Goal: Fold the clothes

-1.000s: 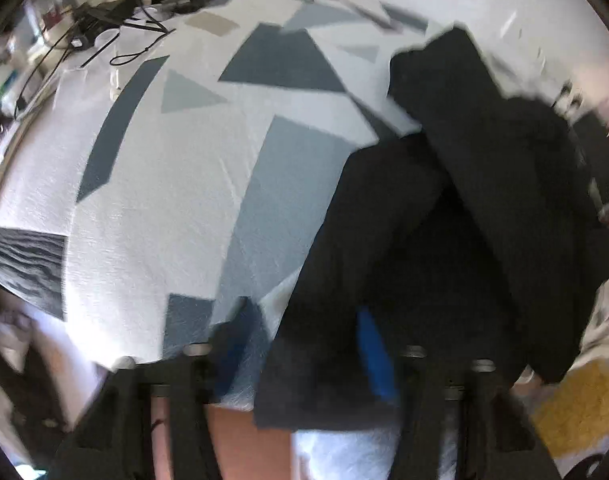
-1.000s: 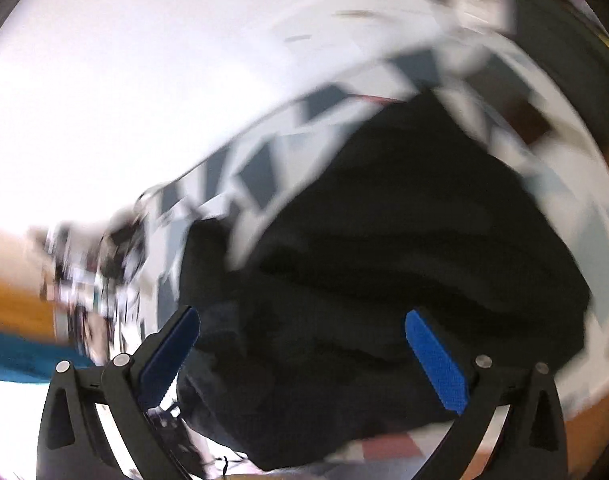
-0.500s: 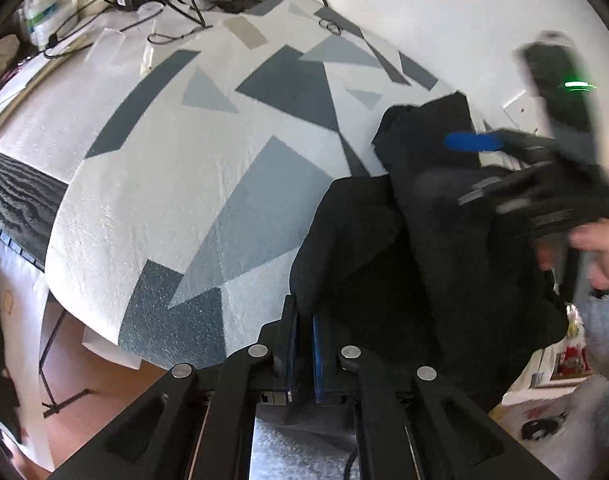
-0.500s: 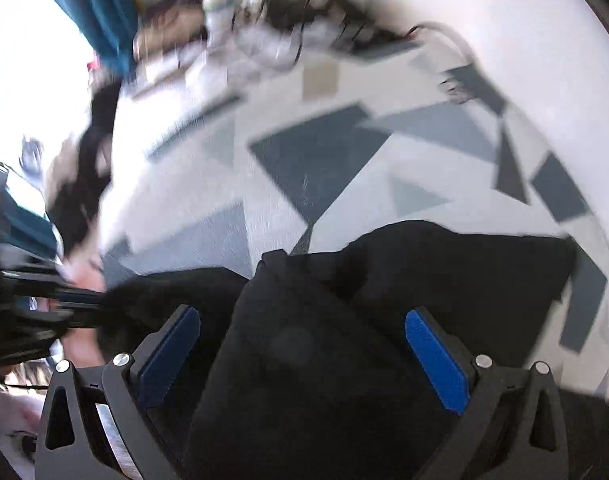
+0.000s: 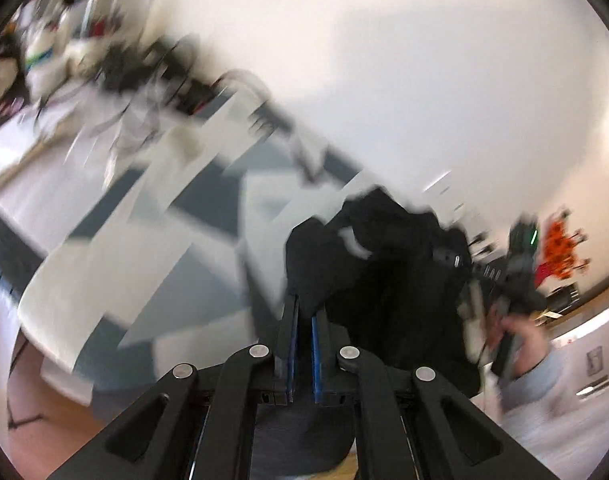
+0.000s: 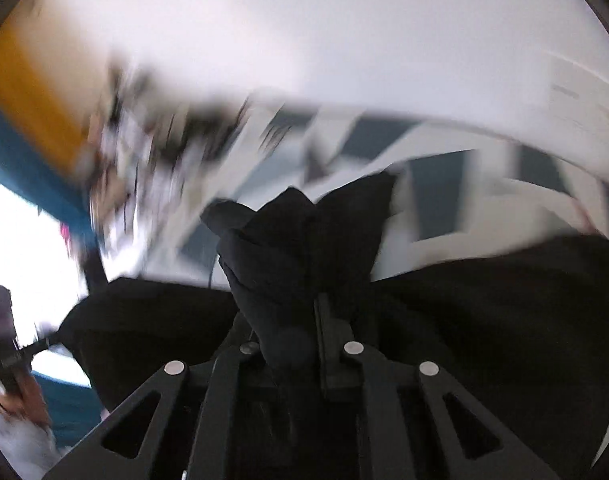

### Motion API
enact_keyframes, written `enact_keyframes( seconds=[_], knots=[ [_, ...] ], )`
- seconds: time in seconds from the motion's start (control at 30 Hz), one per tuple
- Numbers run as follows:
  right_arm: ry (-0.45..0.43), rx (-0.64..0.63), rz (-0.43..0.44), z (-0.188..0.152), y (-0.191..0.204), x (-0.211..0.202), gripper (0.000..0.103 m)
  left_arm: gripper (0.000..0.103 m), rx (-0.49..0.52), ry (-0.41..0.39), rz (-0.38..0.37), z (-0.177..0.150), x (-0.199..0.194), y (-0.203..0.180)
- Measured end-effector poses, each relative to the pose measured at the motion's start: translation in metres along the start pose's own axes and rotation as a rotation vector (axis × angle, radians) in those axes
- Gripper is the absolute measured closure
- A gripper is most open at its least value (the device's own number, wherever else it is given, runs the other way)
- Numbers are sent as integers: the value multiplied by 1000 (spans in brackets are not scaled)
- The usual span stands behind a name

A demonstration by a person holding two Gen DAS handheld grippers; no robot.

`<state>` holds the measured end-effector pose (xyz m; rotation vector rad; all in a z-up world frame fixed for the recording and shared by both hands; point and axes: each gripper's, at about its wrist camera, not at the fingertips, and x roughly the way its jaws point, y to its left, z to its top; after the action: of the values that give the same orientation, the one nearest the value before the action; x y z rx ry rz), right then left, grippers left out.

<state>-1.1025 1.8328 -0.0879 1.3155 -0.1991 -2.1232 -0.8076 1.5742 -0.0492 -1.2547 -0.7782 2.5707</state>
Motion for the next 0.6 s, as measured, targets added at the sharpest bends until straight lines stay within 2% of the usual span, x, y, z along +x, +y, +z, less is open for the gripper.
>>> enact_keyframes(
  seconds=[0.03,0.17,0.27,0.37,0.43,0.5,0.6],
  knots=[
    [-64,71,10,1,-20,-23,93,99,22,-17,-17,12,-4,-12],
    [-236,195,44,2,-56,-80,93,99,112,-48,-115,65,-11,-66],
    [-327,278,86,-4,-77,-104,93,99,225,-84,-151,105,-10,-117],
    [-386,349,121,-16,-88,-114,94,99,322,-89,-134,145,12,-156],
    [-398,359,102,-20,-96,-123,94,99,348,-81,-75,170,41,-166],
    [-413,382,105,-26,-99,-124,94,99,339,-69,-11,191,73,-163],
    [-419,411,94,-34,-101,-118,94,99,253,-36,51,219,127,-138]
  ],
)
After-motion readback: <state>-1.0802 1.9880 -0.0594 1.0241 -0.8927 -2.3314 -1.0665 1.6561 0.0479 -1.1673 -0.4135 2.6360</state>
